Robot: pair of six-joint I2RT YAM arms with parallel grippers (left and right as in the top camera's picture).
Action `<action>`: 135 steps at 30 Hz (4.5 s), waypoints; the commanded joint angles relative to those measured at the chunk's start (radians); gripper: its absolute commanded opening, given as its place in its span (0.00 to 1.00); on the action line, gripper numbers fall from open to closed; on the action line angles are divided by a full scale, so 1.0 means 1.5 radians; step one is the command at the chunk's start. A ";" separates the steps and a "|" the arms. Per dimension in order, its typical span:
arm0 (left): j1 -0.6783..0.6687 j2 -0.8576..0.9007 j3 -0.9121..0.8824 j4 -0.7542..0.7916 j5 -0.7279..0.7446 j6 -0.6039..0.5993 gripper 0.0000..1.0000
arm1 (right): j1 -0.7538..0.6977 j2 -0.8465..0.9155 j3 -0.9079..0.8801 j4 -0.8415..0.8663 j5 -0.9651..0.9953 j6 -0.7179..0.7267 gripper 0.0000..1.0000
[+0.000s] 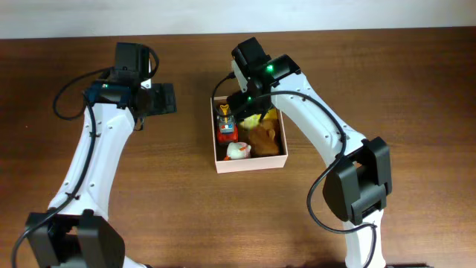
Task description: Pack container
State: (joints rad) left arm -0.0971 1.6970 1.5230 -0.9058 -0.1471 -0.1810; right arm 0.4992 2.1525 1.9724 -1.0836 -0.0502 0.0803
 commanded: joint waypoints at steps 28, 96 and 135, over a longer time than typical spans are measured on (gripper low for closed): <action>0.000 -0.015 0.007 -0.001 -0.002 -0.009 0.99 | -0.094 -0.137 -0.002 -0.040 0.076 0.030 0.99; 0.000 -0.015 0.007 -0.001 -0.002 -0.009 0.99 | -0.237 -0.481 -0.007 0.006 0.076 -0.029 0.99; 0.000 -0.015 0.007 -0.001 -0.003 -0.009 0.99 | -0.282 -1.422 -1.158 0.541 0.052 -0.170 0.99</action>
State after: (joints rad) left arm -0.0967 1.6966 1.5234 -0.9058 -0.1471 -0.1810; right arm 0.0856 0.0483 0.2611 -0.2913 0.0360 -0.1802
